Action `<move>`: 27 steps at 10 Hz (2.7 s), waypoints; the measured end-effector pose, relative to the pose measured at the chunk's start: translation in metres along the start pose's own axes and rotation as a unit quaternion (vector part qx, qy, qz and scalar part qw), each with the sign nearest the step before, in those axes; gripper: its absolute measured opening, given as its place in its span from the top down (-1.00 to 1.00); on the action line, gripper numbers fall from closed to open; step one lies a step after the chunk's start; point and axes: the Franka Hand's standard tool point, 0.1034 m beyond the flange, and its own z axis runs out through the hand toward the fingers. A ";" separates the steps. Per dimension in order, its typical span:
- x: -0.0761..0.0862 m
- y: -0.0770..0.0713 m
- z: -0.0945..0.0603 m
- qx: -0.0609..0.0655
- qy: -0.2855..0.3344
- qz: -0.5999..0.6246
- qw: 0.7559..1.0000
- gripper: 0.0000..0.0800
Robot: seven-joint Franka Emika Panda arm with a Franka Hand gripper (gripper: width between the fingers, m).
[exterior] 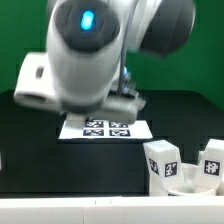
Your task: Assemble stool
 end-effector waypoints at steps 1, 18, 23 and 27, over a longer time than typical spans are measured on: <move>0.008 0.008 0.006 -0.048 0.043 -0.023 0.998 0.15; -0.005 -0.143 -0.123 0.129 0.481 0.062 0.865 0.15; 0.030 -0.146 -0.170 0.139 0.498 0.068 0.854 0.15; 0.031 -0.146 -0.165 0.137 0.495 0.069 0.856 0.15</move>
Offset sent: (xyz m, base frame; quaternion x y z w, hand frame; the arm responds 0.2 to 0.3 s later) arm 0.0000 0.0000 0.0000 0.0000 0.1938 0.0000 0.9810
